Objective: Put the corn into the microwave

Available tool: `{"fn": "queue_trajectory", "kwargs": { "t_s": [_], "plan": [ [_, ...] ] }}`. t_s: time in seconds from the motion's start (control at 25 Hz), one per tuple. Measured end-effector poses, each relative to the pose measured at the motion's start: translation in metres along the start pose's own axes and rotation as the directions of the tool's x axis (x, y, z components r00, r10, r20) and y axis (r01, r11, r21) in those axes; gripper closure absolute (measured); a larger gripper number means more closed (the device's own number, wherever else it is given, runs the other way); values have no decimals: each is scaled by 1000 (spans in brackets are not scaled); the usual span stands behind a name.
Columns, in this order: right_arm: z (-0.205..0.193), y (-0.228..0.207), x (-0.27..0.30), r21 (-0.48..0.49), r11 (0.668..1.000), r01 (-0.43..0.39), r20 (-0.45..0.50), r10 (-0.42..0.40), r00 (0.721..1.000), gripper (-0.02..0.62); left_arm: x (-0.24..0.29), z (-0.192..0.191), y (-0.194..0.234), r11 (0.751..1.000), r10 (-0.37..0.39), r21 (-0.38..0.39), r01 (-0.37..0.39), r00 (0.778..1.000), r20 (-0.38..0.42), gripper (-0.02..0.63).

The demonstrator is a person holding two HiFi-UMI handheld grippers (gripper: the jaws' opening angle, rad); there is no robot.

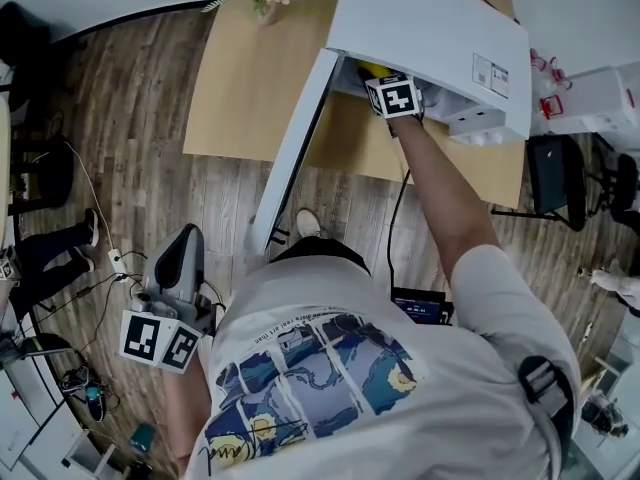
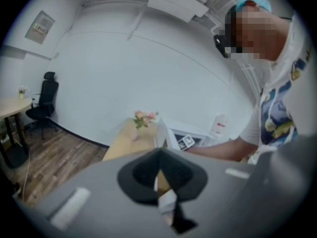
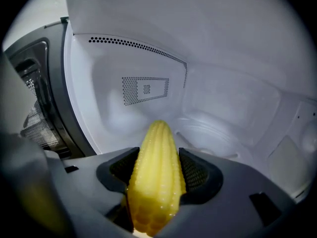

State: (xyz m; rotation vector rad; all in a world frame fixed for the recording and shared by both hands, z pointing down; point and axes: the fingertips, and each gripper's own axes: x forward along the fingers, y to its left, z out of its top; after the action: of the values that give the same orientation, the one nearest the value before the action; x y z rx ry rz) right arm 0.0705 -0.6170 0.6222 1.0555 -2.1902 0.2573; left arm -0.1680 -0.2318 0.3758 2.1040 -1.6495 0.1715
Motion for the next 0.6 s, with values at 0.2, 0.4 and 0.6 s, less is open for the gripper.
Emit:
{"fn": "queue_trajectory", "kwargs": {
  "t_s": [0.2, 0.4, 0.6],
  "plan": [
    [2, -2, 2, 27, 1000, 2, 19, -3, 1000, 347, -2, -1, 3, 1000, 7, -1, -7, 1000, -3, 600],
    [-1, -2, 2, 26, 1000, 0, 25, 0, 1000, 344, -4, -1, 5, 1000, 4, 2, -4, 1000, -5, 600],
    [-7, -1, -10, 41, 999, 0, 31, -1, 1000, 337, -7, -3, 4, 1000, -11, 9, 12, 1000, -13, 600]
  ]
}}
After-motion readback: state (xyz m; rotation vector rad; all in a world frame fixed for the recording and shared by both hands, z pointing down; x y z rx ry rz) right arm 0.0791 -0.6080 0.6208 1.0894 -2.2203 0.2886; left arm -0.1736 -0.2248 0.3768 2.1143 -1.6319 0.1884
